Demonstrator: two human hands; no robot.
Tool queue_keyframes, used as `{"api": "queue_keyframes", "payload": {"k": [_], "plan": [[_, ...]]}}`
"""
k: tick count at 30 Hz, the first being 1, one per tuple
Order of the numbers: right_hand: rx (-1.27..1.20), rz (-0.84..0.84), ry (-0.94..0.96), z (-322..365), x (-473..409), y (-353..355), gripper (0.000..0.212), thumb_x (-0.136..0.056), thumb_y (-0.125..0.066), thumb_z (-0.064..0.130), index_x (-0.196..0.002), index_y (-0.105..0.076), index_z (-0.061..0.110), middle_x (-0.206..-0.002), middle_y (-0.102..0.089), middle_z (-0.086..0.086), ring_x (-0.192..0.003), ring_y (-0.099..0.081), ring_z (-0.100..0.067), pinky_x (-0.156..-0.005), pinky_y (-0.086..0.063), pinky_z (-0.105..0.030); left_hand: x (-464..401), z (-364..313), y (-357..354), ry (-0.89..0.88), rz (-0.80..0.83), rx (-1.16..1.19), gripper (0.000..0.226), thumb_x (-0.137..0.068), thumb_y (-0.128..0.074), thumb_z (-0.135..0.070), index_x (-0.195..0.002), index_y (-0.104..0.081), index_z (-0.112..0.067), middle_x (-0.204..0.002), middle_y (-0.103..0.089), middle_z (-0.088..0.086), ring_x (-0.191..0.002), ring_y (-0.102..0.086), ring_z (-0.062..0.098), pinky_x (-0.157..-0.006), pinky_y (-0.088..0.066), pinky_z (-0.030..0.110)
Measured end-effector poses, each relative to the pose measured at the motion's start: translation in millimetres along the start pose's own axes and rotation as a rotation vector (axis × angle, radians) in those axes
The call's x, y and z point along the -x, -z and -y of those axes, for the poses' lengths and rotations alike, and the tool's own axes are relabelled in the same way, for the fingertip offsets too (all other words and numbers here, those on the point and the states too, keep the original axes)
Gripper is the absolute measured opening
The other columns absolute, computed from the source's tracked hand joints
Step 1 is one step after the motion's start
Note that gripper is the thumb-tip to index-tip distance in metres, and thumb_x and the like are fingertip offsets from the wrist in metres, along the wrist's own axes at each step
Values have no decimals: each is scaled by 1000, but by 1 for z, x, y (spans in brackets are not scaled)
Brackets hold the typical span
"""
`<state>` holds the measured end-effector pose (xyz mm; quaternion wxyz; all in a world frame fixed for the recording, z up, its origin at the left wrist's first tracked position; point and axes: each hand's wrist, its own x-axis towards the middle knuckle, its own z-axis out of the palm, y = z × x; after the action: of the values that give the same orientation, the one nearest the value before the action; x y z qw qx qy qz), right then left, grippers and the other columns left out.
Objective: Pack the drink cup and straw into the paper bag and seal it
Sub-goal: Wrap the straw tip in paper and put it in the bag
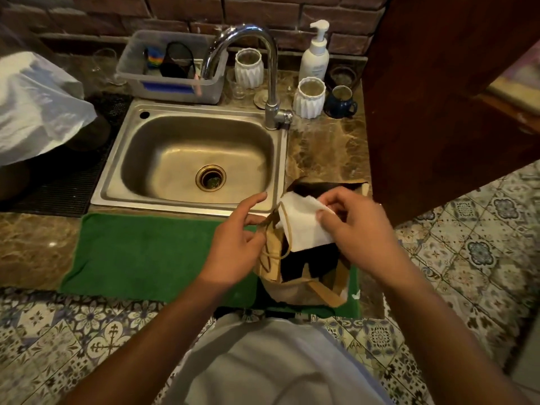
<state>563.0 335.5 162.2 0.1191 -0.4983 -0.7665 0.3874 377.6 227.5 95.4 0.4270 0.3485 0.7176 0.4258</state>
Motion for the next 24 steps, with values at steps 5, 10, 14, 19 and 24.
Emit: {"api": "queue_keyframes", "payload": {"k": [5,10,14,19,24], "plan": [[605,233,171,2,-2,2,19,-97,-62,28,-113,-66,36,-96,-73,3,-89,-67,-23,-67,-50,-34,0,2,0,8,-24,22,76,-89,-56,11,-137,-52,-49,-110,-68,-5,-55,-56,15,-47,-46,29],[706,433,288,19,-9,-12,17,-90,-69,29,-105,-73,35,-89,-71,7,-83,-66,-18,-55,-40,-28,2,2,0,-22,-21,28,77,-90,-55,10,-136,-51,-52,-109,-67,-7,-49,-51,14,-43,-42,29],[787,573,277,22,-15,-25,15,-86,-69,22,-96,-76,31,-82,-65,9,-78,-58,-17,-57,-43,-28,2,4,5,-28,-34,18,74,-91,-55,7,-137,-50,-51,-110,-68,-6,-51,-54,19,-45,-47,35],[880,626,301,14,-15,-36,21,-84,-70,22,-102,-74,32,-78,-63,10,-78,-62,-16,-63,-52,-30,2,4,10,-36,-24,8,74,-91,-56,5,-139,-47,-50,-111,-67,-7,-55,-55,20,-47,-51,42],[862,585,345,7,-17,-35,29,-86,-69,29,-114,-68,35,-77,-57,10,-77,-58,-20,-61,-46,-30,1,2,7,-31,-18,-3,73,-91,-56,5,-141,-46,-48,-110,-67,-10,-51,-52,9,-46,-46,27]]}}
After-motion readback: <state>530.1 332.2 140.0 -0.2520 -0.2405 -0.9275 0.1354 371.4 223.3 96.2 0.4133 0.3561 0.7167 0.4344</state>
